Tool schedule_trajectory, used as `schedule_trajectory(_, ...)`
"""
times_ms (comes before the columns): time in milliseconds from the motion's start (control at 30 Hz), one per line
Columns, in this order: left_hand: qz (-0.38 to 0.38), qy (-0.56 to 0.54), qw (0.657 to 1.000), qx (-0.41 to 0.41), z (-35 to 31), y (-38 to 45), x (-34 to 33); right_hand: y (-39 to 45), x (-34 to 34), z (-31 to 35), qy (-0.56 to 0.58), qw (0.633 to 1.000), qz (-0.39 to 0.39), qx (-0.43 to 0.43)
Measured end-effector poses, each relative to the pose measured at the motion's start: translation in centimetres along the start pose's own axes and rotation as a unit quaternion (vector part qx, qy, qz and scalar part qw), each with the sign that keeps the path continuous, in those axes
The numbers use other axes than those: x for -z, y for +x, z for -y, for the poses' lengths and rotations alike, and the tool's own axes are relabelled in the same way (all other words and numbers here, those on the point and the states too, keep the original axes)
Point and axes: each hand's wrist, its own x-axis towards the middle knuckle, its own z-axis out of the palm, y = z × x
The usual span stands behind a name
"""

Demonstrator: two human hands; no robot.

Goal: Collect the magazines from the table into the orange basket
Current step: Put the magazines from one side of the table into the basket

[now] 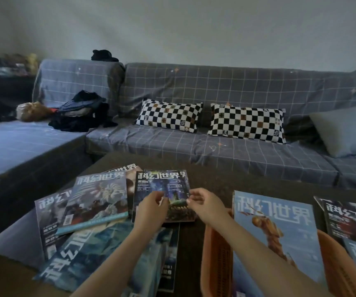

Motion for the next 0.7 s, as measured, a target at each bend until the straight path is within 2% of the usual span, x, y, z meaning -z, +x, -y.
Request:
schedule_trajectory(100,0.010,0.006,0.999,0.053,2.2,2.3,0.0,3.5,-1.8,-0.1,-0.058,0.997,0.040,-0.025)
schedule_trajectory(200,0.010,0.057,0.995,0.077,4.3,4.0,-0.2,5.9,-3.1,-0.4,-0.127,0.987,0.074,-0.058)
schedule_trajectory(267,-0.006,0.094,0.992,0.080,5.3,4.6,-0.5,7.1,-3.7,-0.7,-0.200,0.971,0.102,-0.077)
schedule_trajectory(367,-0.033,0.089,0.992,0.089,6.0,5.2,-0.5,8.2,-4.2,-0.7,-0.266,0.945,0.153,-0.110)
schedule_trajectory(533,-0.051,-0.036,0.987,0.146,6.1,6.3,0.5,8.7,-4.0,-0.7,-0.238,0.953,0.132,-0.131)
schedule_trajectory(700,0.047,-0.136,0.974,0.173,6.4,5.6,1.6,7.1,-3.4,-0.5,-0.148,0.969,0.108,-0.164)
